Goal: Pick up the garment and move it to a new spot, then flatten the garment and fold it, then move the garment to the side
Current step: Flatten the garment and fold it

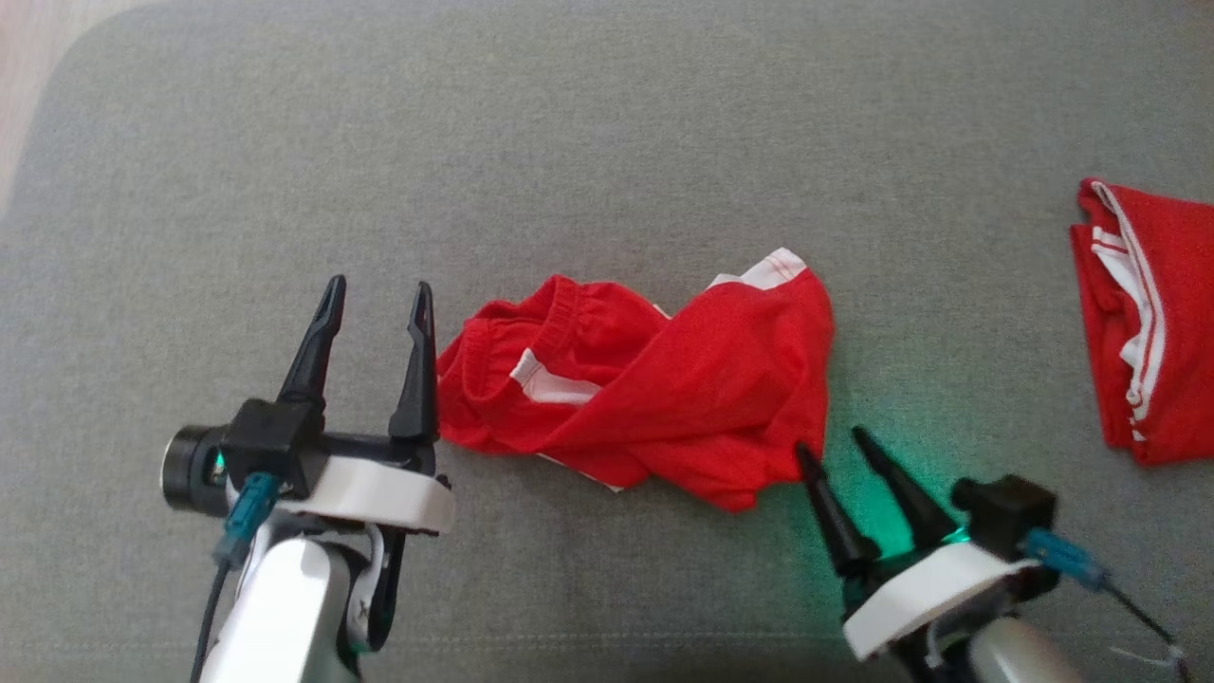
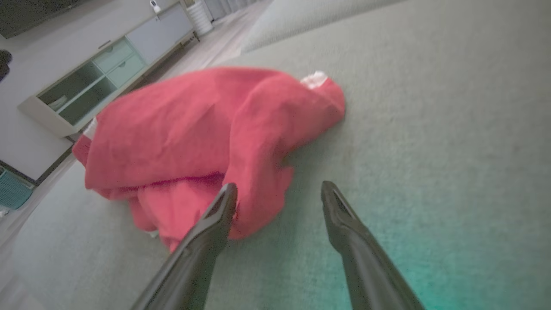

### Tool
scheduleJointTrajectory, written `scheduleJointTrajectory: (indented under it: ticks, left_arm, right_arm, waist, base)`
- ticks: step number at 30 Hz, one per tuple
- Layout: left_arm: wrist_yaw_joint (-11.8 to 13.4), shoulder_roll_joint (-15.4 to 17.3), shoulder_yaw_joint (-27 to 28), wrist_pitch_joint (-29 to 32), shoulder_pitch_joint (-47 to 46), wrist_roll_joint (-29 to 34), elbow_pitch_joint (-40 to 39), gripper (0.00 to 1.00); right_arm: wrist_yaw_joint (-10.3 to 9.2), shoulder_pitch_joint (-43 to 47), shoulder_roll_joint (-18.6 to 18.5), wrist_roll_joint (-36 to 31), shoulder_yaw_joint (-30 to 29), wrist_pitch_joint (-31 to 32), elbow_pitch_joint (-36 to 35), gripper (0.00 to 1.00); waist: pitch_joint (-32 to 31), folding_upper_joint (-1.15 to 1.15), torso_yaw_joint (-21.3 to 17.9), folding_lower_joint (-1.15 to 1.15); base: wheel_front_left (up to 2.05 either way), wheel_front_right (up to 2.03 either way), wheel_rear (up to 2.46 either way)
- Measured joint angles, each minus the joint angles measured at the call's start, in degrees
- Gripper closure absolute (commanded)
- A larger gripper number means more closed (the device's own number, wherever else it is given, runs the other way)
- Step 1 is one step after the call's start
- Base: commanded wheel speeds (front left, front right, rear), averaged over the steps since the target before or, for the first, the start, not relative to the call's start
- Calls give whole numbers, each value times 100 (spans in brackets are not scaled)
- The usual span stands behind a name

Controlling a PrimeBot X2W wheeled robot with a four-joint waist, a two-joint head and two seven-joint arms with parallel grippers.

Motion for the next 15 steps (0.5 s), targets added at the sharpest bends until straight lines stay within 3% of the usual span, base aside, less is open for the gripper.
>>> scheduleJointTrajectory:
  ticks: [7,15]
  left_arm:
    - [45,66,30,1,269,0,54,0]
    - [116,201,99,63,493,-1,-10,0]
  right_arm:
    - [0,105,57,-704,-1010,-332,-954,0]
    - [0,311,152,-1374,-1682,338,-2086,0]
  waist:
    - [-171,0,-147,0]
    - [-412,0,-277,0]
  base:
    - [0,0,0]
    - [0,0,0]
